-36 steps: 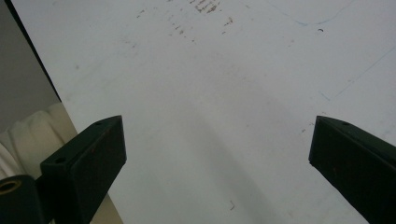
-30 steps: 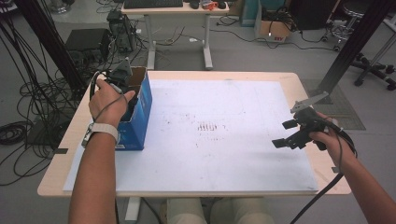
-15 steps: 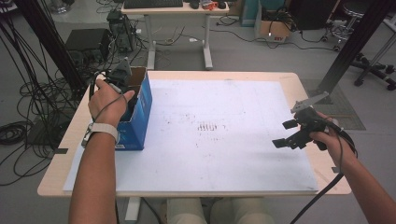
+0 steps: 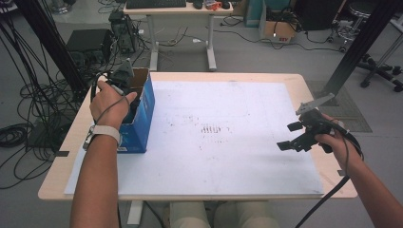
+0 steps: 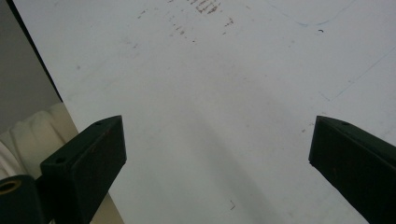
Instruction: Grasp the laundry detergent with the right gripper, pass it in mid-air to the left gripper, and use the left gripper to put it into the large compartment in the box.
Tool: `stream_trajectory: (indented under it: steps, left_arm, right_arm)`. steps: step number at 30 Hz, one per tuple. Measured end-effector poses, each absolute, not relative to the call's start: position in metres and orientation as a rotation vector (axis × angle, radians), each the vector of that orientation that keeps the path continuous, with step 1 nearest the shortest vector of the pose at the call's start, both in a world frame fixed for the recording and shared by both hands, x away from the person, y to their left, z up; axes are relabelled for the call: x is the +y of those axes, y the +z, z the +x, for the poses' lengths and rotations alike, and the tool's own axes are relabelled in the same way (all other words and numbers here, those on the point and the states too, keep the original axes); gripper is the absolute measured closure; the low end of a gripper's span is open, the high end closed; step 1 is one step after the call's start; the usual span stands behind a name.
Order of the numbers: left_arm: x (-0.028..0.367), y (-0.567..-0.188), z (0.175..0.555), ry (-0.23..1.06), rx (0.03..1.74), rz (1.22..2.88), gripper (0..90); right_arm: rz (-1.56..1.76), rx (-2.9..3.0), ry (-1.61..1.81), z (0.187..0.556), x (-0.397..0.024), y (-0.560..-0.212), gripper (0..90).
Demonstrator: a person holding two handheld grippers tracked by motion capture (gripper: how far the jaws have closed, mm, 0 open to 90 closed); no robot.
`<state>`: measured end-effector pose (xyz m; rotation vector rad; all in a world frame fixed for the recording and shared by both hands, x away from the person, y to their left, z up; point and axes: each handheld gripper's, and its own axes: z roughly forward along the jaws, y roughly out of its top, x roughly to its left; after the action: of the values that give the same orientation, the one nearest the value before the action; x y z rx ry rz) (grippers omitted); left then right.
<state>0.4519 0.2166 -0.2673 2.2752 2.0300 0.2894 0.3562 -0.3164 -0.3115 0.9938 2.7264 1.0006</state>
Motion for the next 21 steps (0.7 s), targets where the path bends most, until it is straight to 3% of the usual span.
stream_trajectory:
  steps: [21]
  left_arm:
    - [0.2168,-0.2672,0.4514,0.290,2.034,2.272,37.1]
  right_arm:
    - [0.957,2.721,1.019,0.3576,-0.3179,-0.3115,4.2]
